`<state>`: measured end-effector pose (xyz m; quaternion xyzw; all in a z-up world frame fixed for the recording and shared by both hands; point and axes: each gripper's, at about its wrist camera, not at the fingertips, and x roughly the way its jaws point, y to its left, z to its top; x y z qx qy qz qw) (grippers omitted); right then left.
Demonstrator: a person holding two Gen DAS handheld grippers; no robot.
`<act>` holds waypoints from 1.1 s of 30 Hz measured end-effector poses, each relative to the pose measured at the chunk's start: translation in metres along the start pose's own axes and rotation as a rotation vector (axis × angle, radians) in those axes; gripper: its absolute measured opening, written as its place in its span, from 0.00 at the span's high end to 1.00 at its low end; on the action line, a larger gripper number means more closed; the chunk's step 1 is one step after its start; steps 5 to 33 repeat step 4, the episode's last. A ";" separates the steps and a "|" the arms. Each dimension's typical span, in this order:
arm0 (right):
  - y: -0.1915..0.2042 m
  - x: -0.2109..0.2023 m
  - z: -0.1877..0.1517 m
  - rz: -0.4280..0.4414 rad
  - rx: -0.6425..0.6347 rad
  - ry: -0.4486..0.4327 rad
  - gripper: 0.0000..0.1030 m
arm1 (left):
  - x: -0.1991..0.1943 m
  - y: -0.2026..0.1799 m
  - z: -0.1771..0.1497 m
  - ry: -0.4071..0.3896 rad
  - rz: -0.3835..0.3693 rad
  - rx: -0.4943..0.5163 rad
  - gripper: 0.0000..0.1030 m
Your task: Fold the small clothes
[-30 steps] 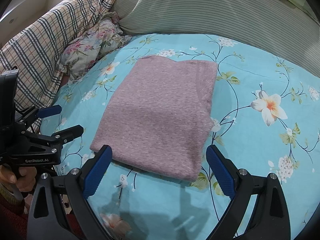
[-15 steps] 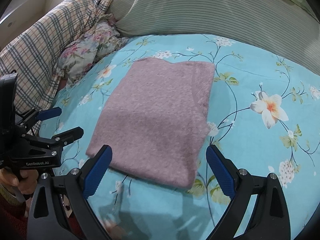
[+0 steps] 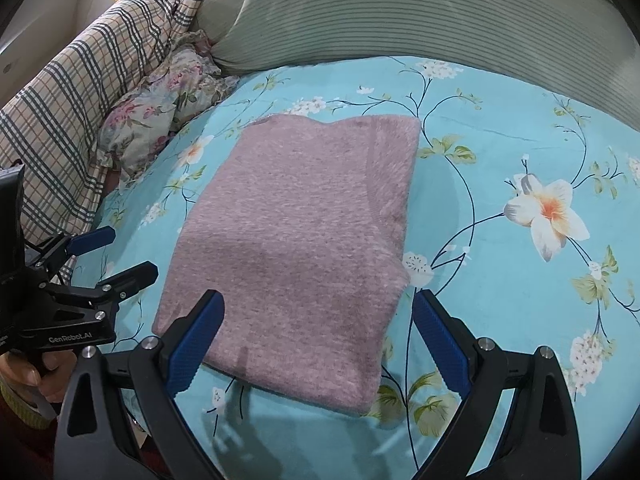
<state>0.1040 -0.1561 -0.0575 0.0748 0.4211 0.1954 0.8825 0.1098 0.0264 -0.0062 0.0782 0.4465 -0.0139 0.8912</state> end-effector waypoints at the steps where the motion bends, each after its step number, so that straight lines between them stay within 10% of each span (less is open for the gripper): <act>1: 0.001 -0.001 0.000 -0.002 0.000 0.000 0.08 | 0.001 0.001 0.000 0.000 0.000 -0.004 0.10; 33: 0.001 0.001 -0.001 -0.002 0.004 -0.001 0.08 | 0.002 0.005 0.001 -0.002 -0.008 -0.024 0.09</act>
